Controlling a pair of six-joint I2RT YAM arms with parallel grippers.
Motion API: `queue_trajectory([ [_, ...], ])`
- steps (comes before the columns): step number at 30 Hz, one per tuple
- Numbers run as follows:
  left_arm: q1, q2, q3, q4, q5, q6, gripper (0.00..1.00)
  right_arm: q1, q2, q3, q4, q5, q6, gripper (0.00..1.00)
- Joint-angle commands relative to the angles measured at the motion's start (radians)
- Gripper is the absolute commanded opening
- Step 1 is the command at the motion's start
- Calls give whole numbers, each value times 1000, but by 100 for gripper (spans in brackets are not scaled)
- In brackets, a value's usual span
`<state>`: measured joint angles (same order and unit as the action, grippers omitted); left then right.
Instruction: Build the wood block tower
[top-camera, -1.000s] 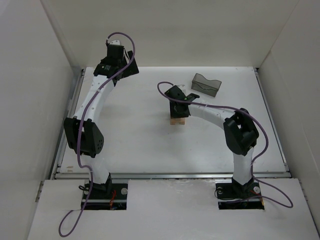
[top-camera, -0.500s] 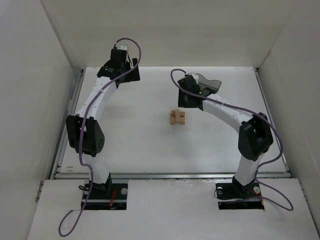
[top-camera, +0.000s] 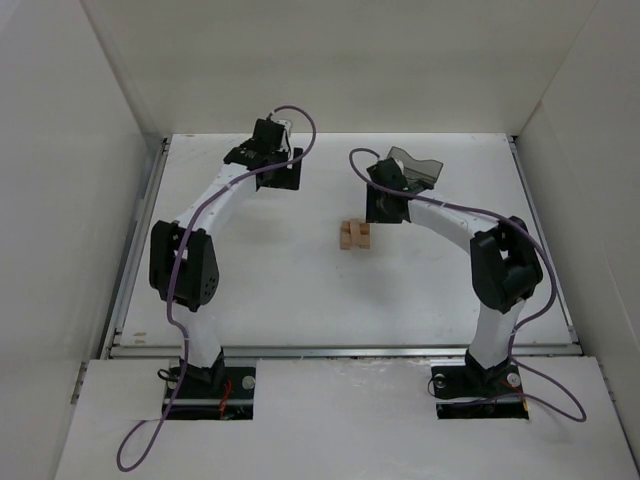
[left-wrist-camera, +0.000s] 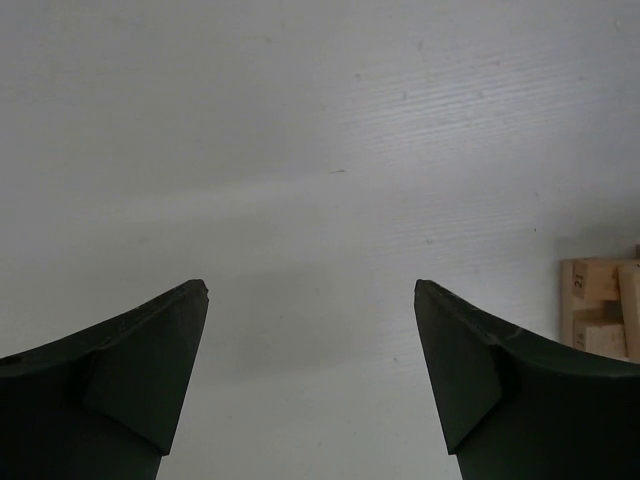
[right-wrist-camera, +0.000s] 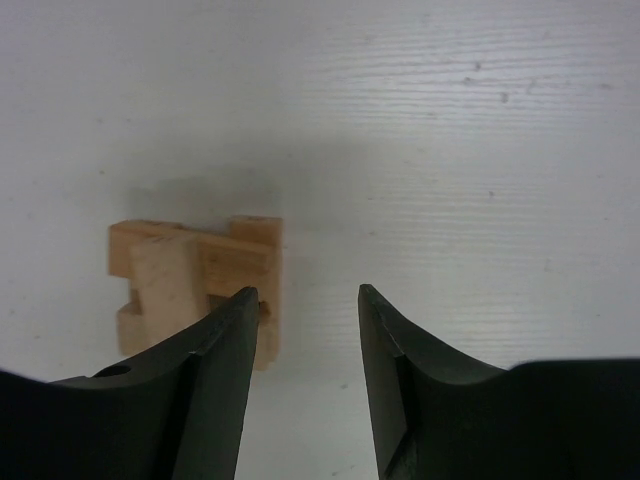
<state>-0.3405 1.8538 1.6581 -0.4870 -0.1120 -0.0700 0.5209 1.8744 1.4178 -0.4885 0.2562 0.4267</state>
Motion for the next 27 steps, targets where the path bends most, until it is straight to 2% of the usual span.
queue_trajectory([
  [1,-15,56,-17,25,95,42,81,-32,-47,-40,80,-57,15,50],
  [4,-26,106,17,-5,156,61,77,-51,-29,-68,108,-87,26,50],
  [11,-81,211,51,-27,186,72,77,-85,-18,-88,169,-146,35,50],
  [18,-91,278,75,-18,294,52,77,-94,29,-77,169,-169,35,50],
  [27,-134,298,104,-7,296,52,77,-127,18,-86,169,-144,35,50],
])
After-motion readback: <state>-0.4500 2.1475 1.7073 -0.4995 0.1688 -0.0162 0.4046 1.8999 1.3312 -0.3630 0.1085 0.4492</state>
